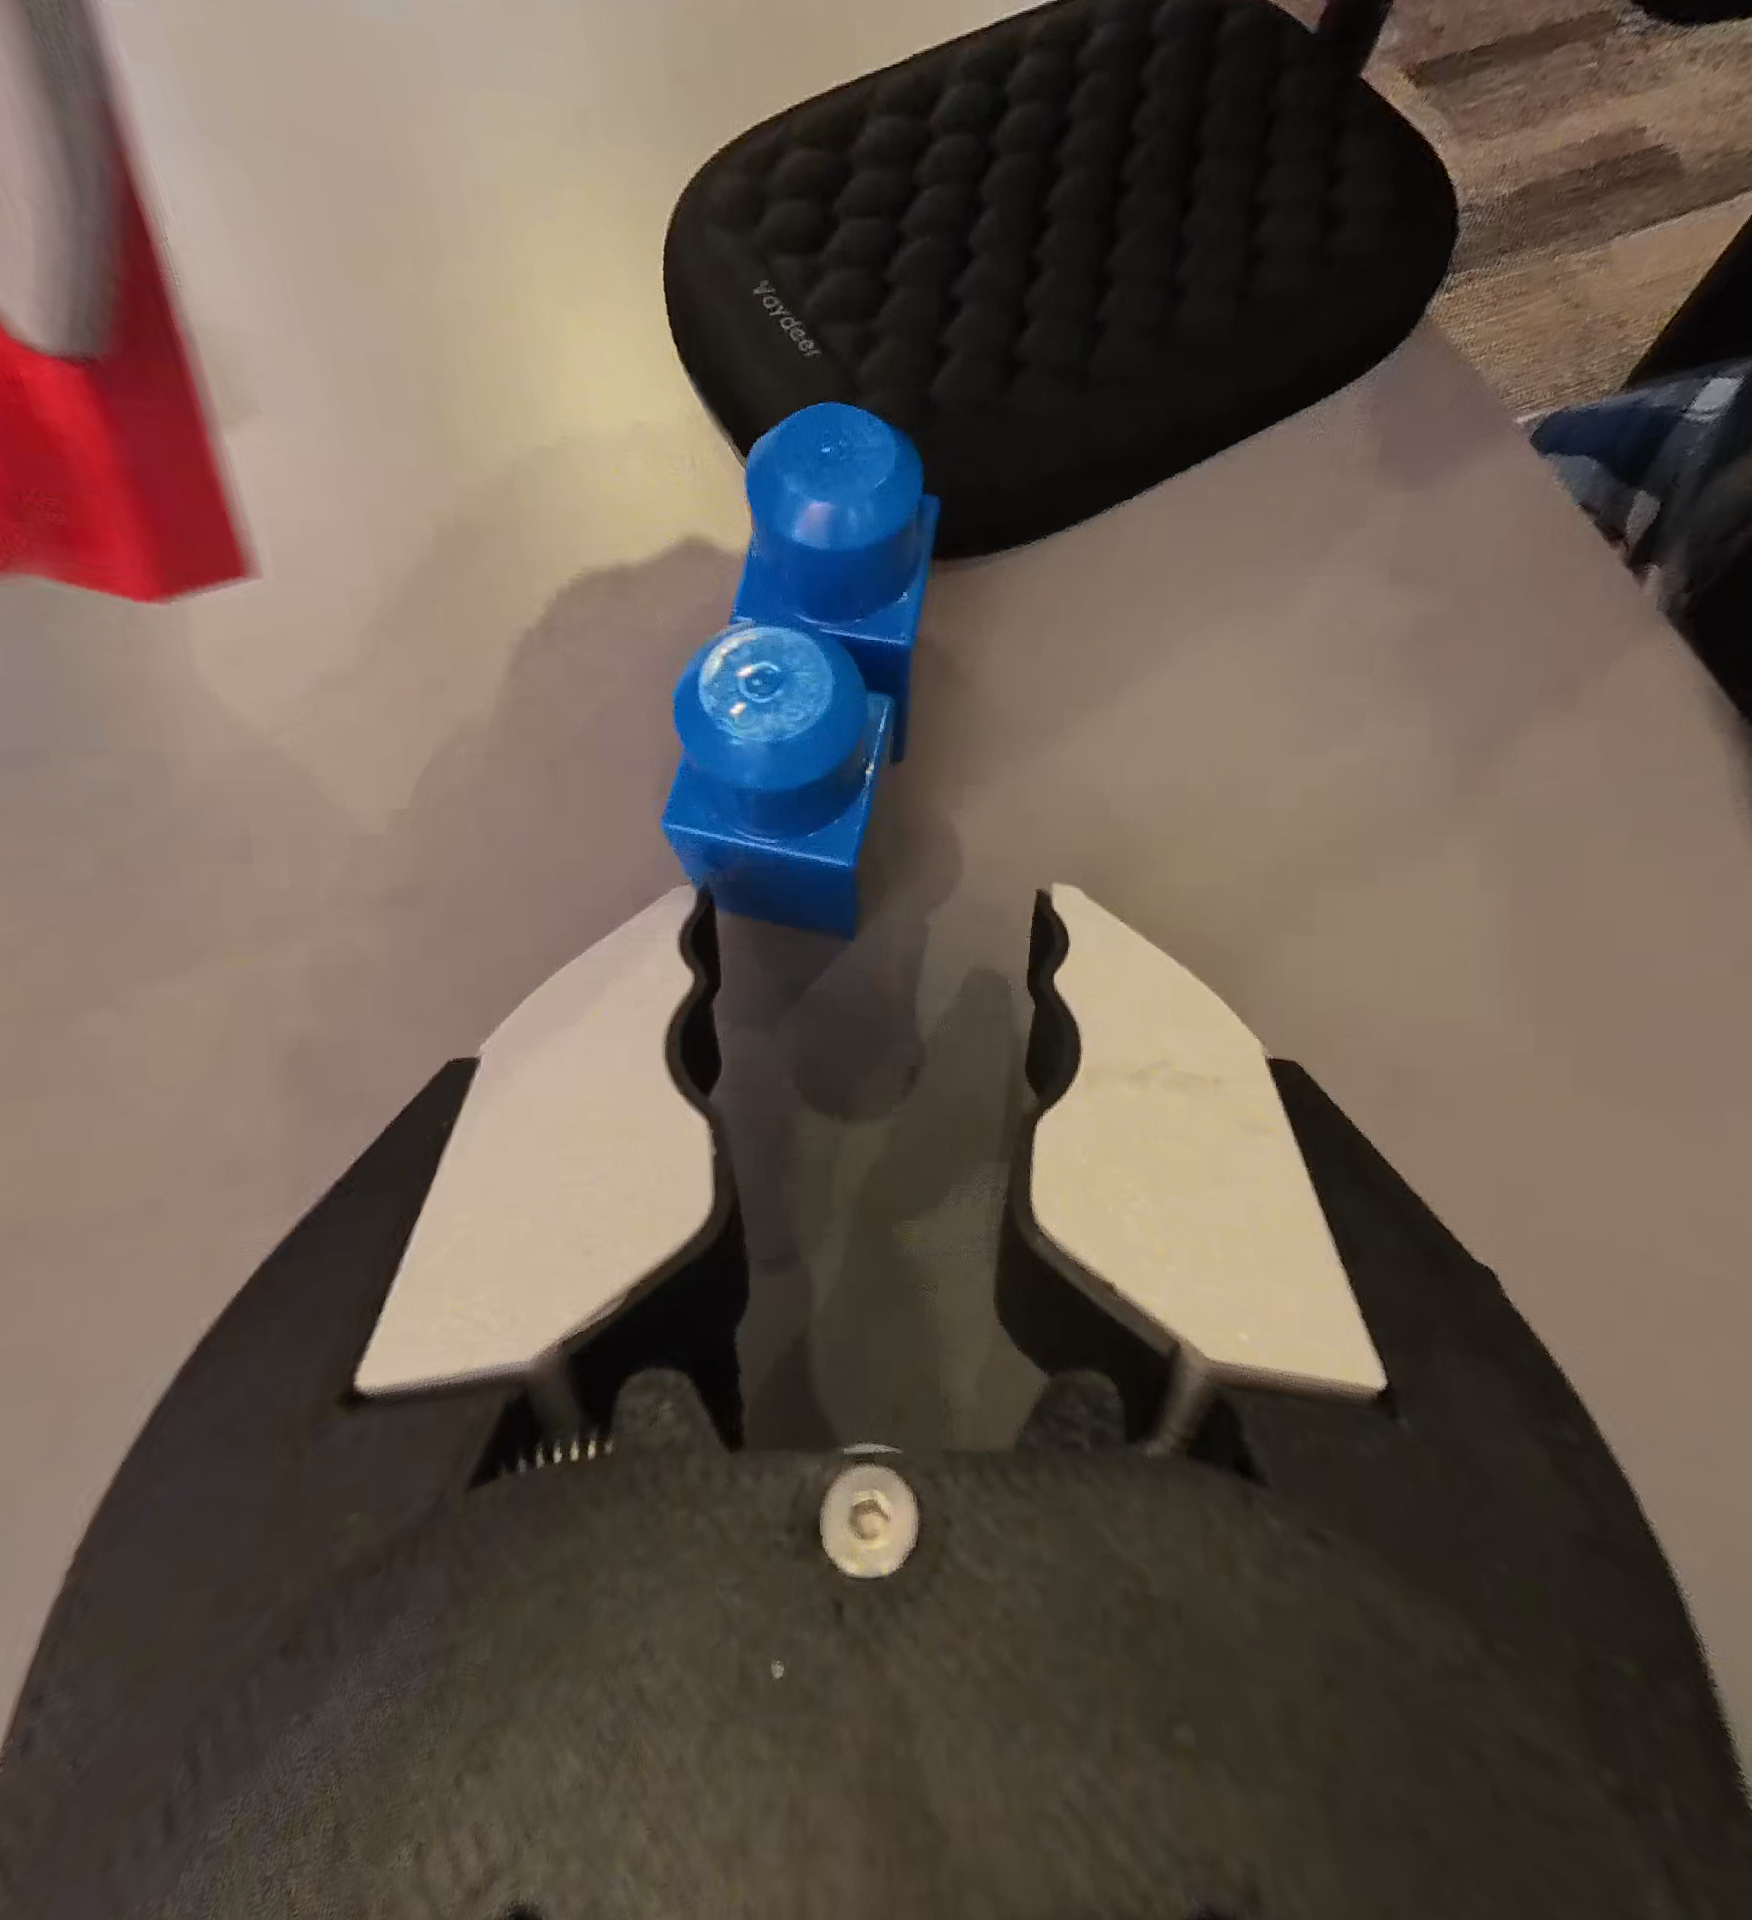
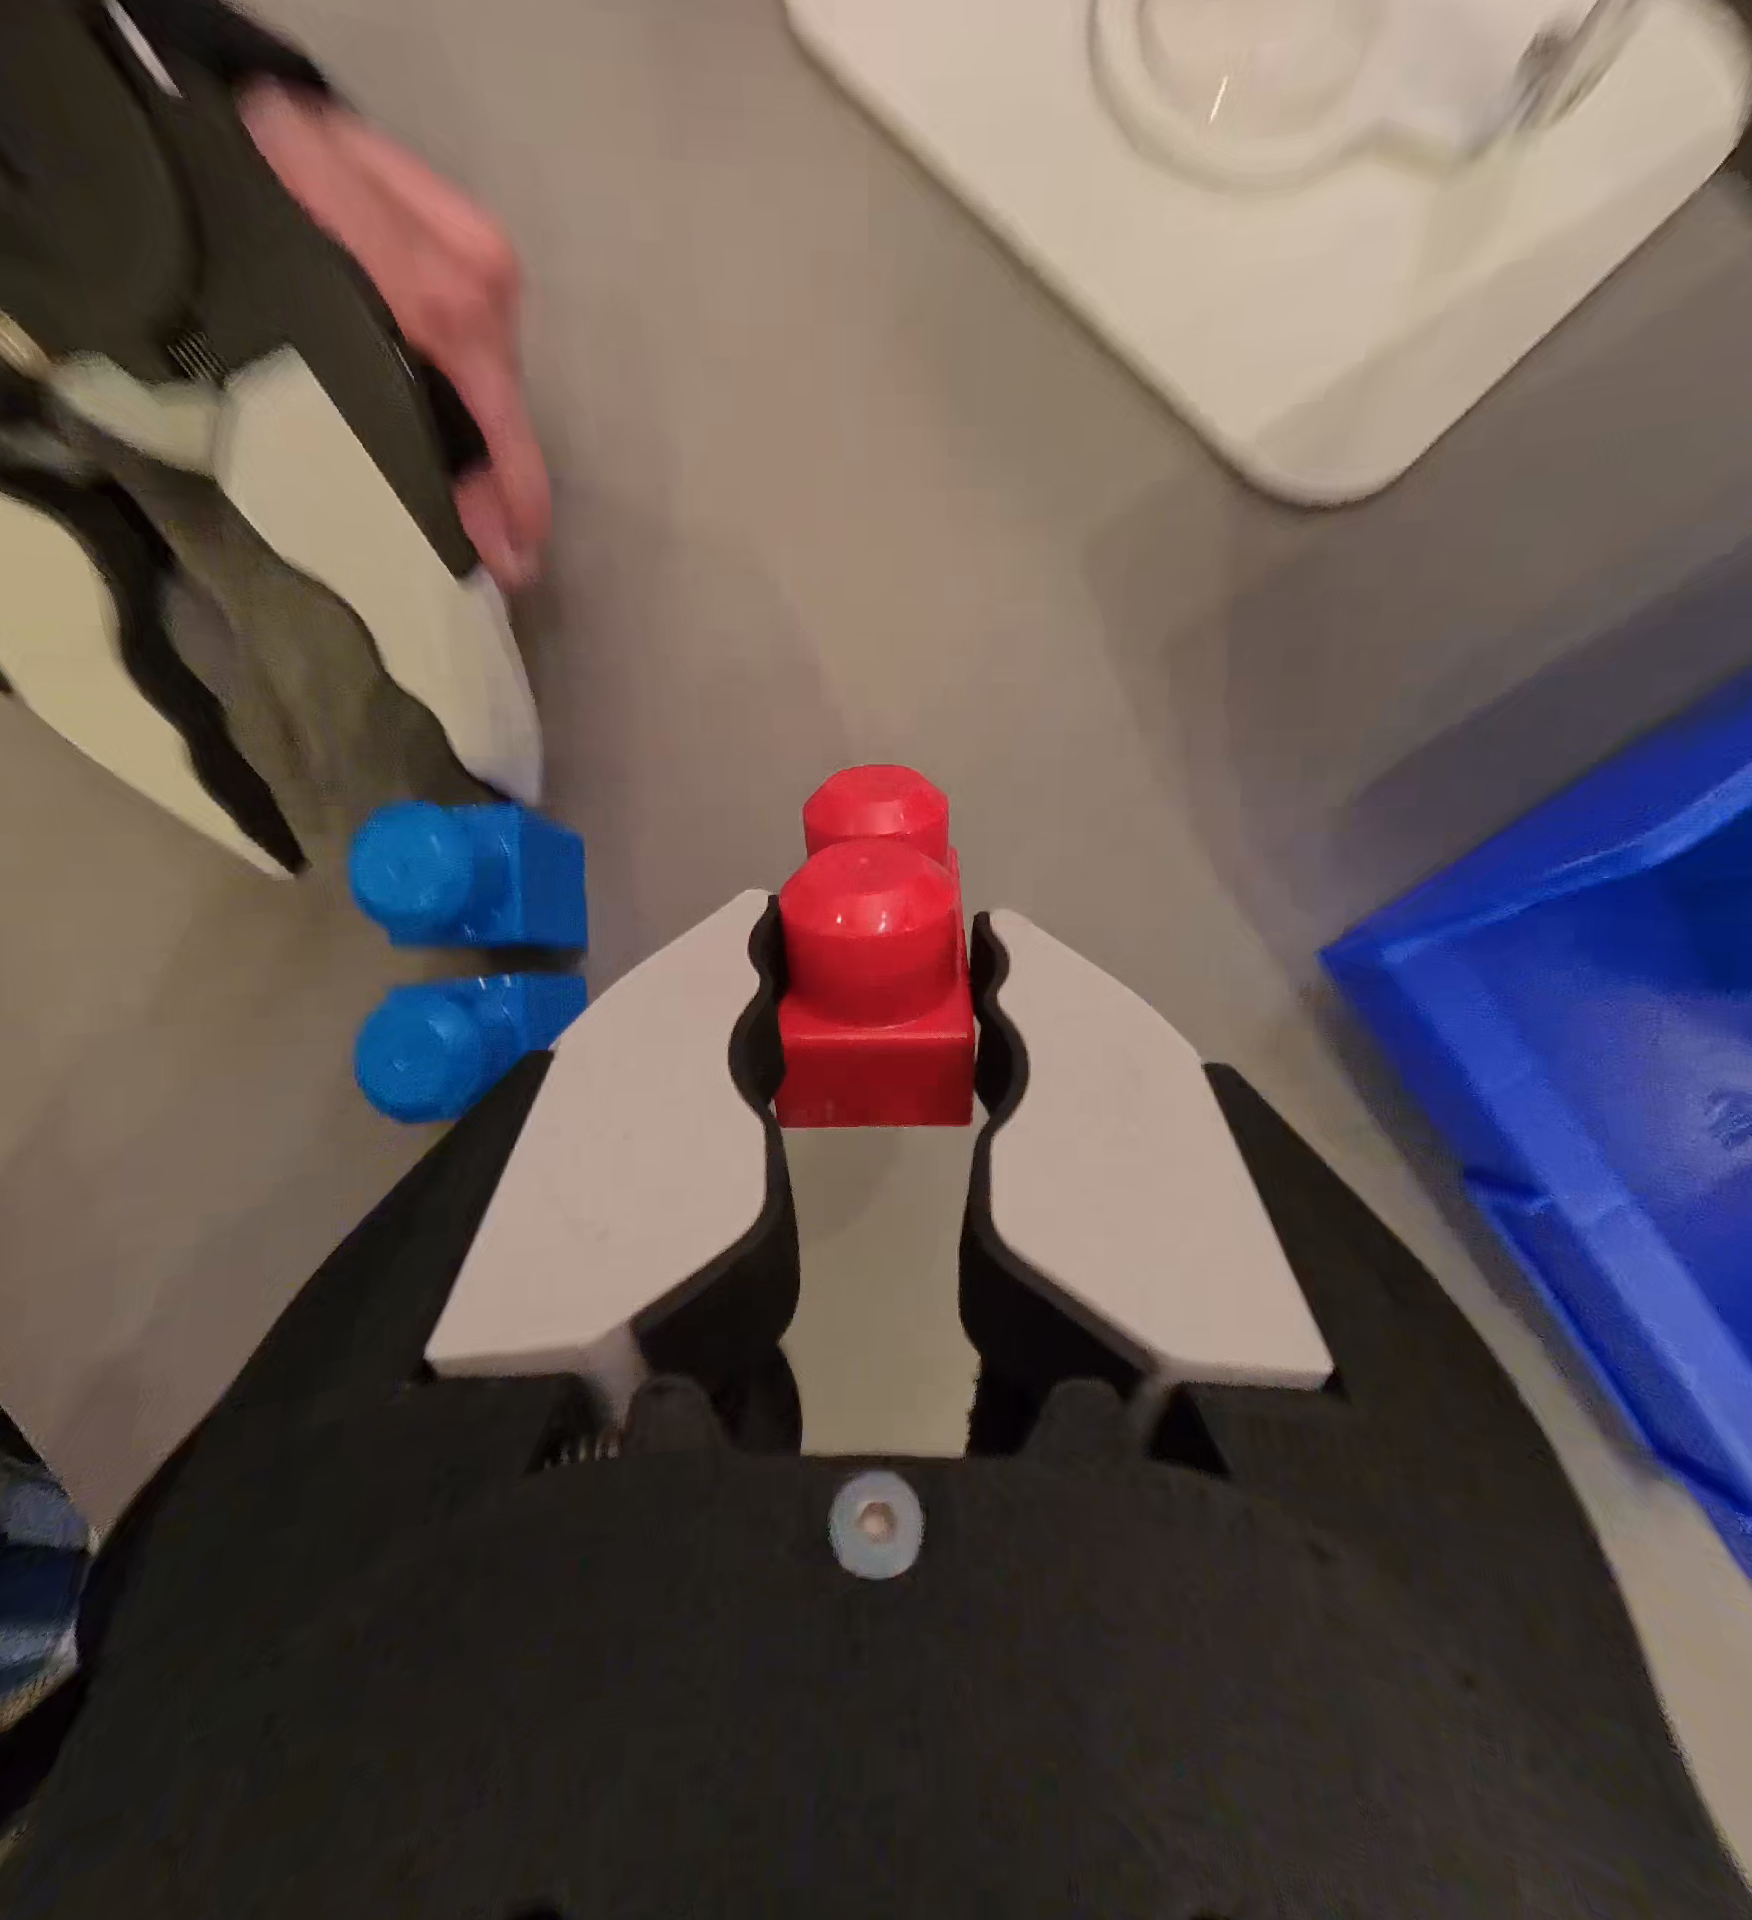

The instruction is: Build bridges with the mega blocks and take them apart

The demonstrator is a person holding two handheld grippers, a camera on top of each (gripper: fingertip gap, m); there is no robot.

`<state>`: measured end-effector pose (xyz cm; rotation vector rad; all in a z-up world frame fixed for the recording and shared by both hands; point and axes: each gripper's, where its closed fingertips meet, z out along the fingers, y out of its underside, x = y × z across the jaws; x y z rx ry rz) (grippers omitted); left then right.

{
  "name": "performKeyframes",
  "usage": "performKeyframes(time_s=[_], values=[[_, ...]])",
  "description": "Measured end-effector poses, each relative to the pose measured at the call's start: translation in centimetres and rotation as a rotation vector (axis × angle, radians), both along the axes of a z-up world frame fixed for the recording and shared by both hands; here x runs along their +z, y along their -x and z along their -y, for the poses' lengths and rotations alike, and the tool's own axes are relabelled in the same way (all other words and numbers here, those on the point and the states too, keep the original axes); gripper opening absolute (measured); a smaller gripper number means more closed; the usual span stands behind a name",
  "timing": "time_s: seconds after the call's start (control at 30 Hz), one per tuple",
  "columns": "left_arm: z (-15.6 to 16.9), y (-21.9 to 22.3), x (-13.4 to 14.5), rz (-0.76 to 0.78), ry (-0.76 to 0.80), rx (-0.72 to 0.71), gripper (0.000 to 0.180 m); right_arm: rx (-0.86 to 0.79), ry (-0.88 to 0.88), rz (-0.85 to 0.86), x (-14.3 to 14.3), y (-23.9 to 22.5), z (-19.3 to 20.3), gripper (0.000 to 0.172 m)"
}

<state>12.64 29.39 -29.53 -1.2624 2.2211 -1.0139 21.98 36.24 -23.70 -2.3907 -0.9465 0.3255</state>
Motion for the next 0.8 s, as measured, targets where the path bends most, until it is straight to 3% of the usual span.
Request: performKeyframes(time_s=[0.13,0.37,0.5,0.57,0.63,0.7,0.8], values=[[0.9,0.5,0.3,0.000,0.002,-0.012,0.055,0.075,0.156,0.144,-3.9,-0.4,2.6,0.034],[0.9,0.0,-0.4,-0.015,-0.020,-0.009,0.059,0.074,0.174,0.178,-4.0,-0.1,2.9,0.035],[0.8,-0.1,-0.4,-0.010,-0.009,-0.006,0.056,0.038,0.123,0.090,-4.0,-1.4,4.2,0.035],[0.9,-0.2,-0.5,-0.010,-0.019,-0.016,0.057,0.000,0.126,0.080,-4.9,-2.7,4.9,0.058],[1.1,-0.3,-0.4,-0.012,-0.013,-0.022,0.058,-0.004,0.130,0.070,-5.8,-3.6,5.9,0.056],[1.0,-0.3,-0.5,-0.010,-0.018,-0.030,0.058,-0.042,0.088,0.052,-5.5,-4.3,6.0,0.058],[0.6,-0.5,-0.3,-0.006,-0.003,-0.019,0.057,-0.063,-0.032,0.055,-2.3,-4.2,6.6,0.054]])
